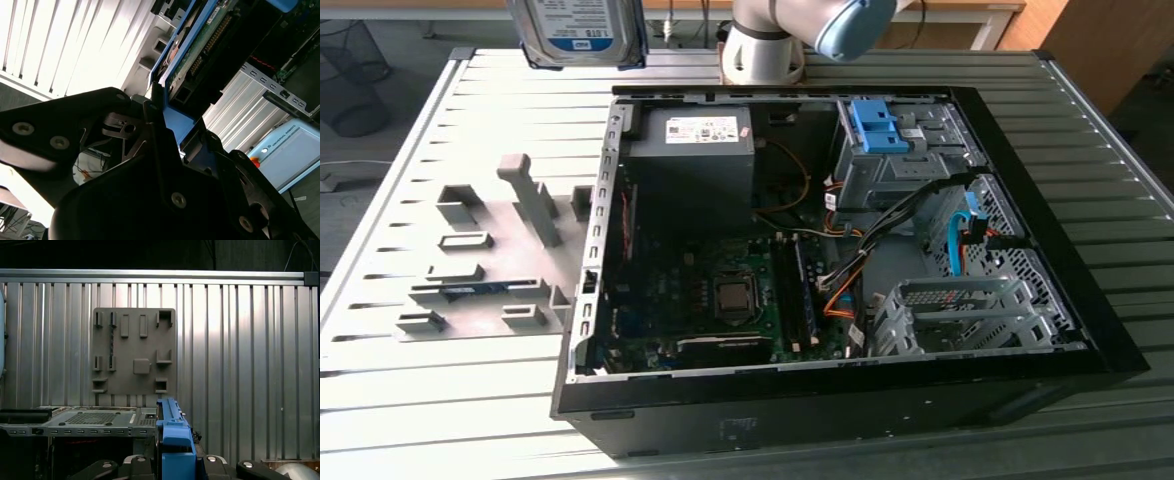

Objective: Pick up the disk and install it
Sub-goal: 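Pick up the disk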

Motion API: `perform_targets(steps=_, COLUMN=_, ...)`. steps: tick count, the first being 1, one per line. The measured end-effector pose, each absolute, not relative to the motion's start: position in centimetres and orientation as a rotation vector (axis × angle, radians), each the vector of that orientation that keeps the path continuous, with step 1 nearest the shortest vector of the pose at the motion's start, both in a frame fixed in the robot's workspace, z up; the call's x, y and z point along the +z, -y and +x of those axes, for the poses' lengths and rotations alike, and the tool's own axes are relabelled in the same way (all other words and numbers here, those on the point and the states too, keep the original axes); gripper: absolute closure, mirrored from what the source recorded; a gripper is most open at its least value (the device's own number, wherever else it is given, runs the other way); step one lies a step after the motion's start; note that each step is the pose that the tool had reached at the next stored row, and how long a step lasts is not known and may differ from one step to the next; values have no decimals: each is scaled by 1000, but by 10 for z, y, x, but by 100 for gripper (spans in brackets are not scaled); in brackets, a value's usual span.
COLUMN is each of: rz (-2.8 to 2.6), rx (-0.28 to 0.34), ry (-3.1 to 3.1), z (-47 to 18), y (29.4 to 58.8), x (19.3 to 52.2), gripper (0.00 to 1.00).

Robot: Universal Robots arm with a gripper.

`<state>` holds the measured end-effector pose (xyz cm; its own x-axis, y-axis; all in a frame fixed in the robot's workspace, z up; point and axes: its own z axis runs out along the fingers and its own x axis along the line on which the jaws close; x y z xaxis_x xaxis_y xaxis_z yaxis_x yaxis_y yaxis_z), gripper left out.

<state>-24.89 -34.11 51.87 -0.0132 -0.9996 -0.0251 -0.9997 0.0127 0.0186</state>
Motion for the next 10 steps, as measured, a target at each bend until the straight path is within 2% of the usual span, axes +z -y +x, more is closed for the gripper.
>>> perform_targets(steps=10, rz=-2203, rx=48, ry=-2232, z=-231, y=341, x=519, gripper=64)
